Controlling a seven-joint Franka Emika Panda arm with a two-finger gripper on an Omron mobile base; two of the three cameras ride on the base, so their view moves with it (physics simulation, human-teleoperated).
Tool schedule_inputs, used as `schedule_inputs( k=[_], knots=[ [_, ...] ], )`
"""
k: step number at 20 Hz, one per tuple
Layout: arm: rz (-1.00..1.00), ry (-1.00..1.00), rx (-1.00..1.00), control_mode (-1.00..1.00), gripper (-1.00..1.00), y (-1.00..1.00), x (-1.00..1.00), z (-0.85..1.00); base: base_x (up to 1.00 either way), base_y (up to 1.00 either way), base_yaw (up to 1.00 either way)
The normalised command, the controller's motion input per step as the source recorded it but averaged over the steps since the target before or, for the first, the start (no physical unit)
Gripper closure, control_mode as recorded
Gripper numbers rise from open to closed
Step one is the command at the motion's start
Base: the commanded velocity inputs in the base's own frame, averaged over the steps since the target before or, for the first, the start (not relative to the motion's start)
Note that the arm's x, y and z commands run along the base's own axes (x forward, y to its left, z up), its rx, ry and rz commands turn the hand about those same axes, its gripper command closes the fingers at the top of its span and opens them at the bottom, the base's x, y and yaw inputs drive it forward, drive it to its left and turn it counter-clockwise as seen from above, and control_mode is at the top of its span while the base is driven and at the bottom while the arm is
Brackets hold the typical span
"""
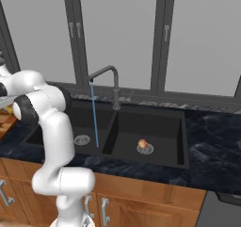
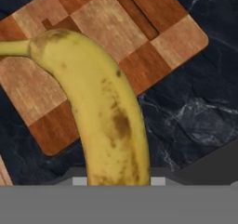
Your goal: Pick the banana, peach from the sink and place them on the cutting board to airdry. Then turn off the sink faucet.
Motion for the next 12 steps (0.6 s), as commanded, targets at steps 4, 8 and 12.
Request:
schedule_inputs(
  k=[4, 8, 12],
  knots=[
    [0.0, 0.0, 0.0, -1.0, 1.0, 0.24, 0.15, -0.16, 0.0, 0.0, 0.0],
    [0.0, 0.0, 0.0, -1.0, 1.0, 0.23, 0.14, -0.16, 0.0, 0.0, 0.0],
    [0.0, 0.0, 0.0, -1.0, 1.0, 0.19, 0.15, -0.13, 0.0, 0.0, 0.0]
  ],
)
